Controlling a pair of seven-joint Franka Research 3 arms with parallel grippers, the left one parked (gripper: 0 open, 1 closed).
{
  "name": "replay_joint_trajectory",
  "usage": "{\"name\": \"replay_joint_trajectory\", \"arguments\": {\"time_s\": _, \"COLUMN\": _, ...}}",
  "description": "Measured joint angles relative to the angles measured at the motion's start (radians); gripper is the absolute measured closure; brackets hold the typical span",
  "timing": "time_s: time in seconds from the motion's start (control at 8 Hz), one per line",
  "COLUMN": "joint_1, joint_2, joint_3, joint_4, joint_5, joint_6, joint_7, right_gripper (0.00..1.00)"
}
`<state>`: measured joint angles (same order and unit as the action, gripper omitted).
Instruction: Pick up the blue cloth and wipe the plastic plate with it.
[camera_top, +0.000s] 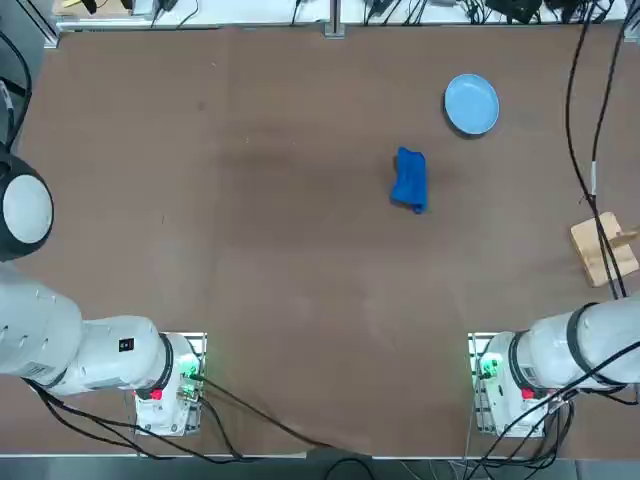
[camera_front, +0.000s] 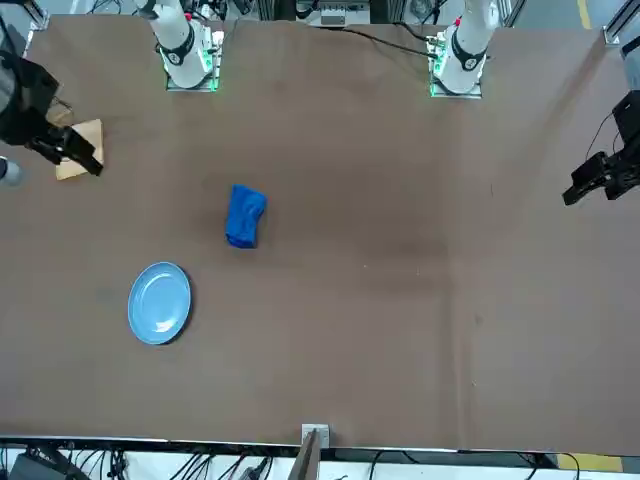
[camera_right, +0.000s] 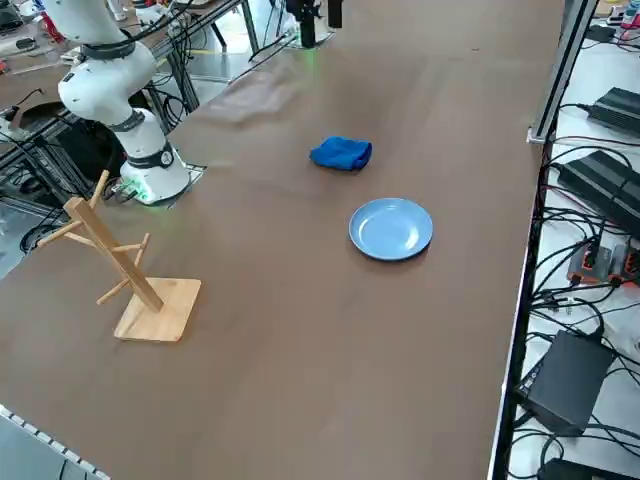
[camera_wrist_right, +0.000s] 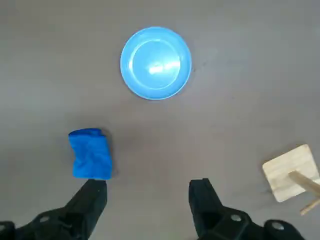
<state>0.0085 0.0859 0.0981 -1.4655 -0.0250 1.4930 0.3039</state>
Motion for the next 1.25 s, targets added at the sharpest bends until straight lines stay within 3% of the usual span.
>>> {"name": "replay_joint_trajectory", "arguments": {"time_s": 0.5, "joint_1": 0.095, "joint_2": 0.083, "joint_3": 0.002, "joint_4": -0.027, "joint_5": -0.001, "joint_6": 0.101, "joint_7": 0.194, "right_gripper": 0.00}}
{"name": "replay_joint_trajectory", "arguments": {"time_s": 1.25, "joint_1": 0.222, "joint_2": 0.201, "joint_3": 0.004, "joint_4": -0.214, "joint_5": 0.000, "joint_6": 0.428, "joint_7": 0.440, "right_gripper": 0.00}}
